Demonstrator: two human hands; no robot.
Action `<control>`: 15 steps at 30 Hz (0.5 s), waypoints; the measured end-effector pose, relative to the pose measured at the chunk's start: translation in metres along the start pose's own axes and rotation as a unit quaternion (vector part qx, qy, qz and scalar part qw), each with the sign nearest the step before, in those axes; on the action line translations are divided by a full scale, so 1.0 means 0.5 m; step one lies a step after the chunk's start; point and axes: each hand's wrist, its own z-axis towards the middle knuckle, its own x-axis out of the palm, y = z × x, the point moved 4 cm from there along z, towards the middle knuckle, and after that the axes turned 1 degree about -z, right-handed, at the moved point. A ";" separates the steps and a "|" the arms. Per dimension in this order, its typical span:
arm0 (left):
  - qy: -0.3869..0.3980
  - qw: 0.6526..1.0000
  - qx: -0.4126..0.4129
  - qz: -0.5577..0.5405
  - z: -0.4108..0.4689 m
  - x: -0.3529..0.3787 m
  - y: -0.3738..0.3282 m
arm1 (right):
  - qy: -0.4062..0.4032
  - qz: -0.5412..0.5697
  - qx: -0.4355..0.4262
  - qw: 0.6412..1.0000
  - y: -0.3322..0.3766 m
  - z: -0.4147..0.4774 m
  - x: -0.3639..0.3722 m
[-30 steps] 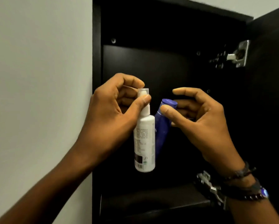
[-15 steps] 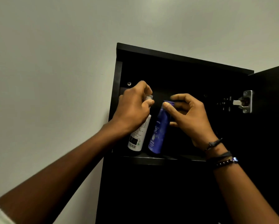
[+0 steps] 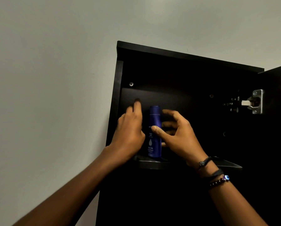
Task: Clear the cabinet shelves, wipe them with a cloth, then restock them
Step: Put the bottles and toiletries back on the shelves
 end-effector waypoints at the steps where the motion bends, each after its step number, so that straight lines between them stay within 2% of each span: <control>1: 0.006 1.000 -0.009 0.002 -0.008 0.005 0.005 | 0.006 0.000 0.006 1.000 -0.007 -0.003 0.004; 10: 0.024 0.999 -0.023 0.023 -0.063 0.032 0.027 | 0.031 -0.026 0.024 0.999 -0.014 -0.018 0.026; 15: -0.003 1.000 -0.020 0.017 -0.074 0.039 0.036 | 0.034 -0.050 0.006 0.998 0.010 -0.017 0.050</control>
